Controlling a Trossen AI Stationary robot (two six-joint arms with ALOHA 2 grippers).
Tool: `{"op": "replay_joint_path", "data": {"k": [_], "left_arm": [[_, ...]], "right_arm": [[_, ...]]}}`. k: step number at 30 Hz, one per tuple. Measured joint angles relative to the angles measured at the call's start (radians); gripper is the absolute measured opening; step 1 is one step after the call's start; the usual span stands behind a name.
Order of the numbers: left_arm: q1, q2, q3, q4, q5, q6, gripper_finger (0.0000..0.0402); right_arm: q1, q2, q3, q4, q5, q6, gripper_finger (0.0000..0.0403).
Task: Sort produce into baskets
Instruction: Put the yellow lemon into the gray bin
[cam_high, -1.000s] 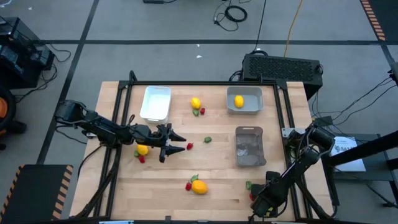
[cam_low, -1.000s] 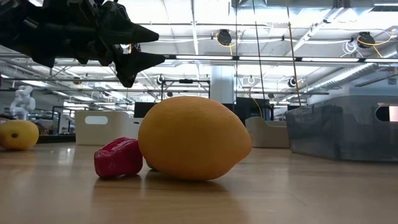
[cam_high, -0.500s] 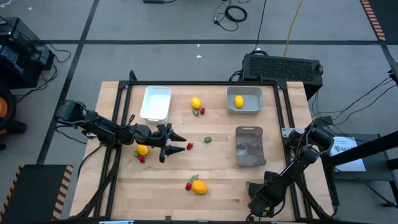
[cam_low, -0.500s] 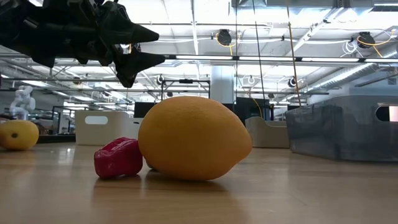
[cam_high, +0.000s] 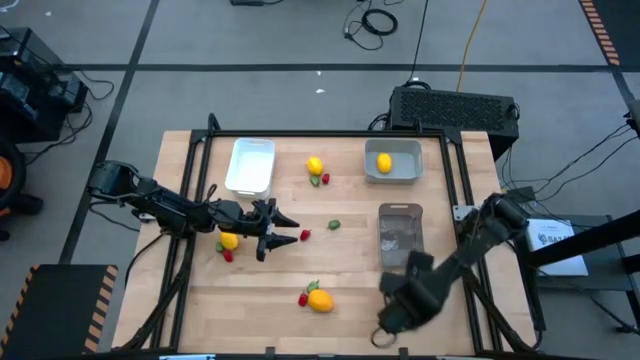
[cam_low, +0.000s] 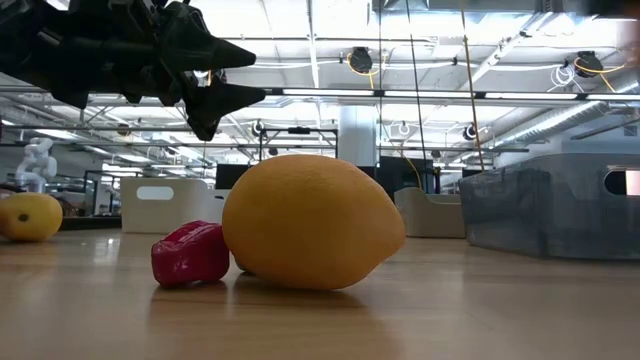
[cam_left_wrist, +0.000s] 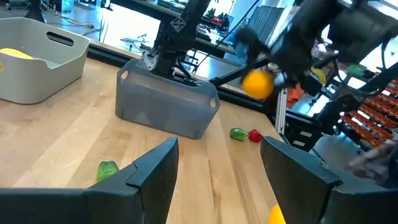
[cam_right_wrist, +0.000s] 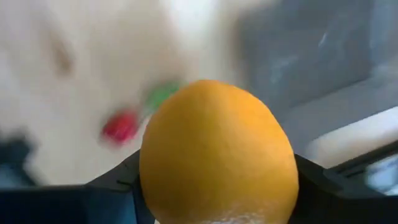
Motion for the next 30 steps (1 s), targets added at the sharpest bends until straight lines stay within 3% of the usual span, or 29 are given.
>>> {"op": "replay_joint_path", "data": {"k": [4, 11, 21, 30], "left_arm": [[0.000, 0.000, 0.000, 0.000, 0.000, -0.001, 0.0235], [0.000, 0.000, 0.000, 0.000, 0.000, -0.001, 0.0235], [0.000, 0.000, 0.000, 0.000, 0.021, -0.001, 0.0235], [0.023, 0.000, 0.011, -0.002, 0.025, 0.054, 0.0235]], "right_arm": [[-0.143, 0.000, 0.085, -0.062, 0.124, -0.063, 0.0234], [-0.485, -0.020, 0.107, -0.069, 0.168, -0.278, 0.0235], [-1.004, -0.065, 0.107, -0.077, 0.203, -0.419, 0.0235], [-1.223, -0.064, 0.107, -0.004, 0.203, -0.482, 0.0236]]}}
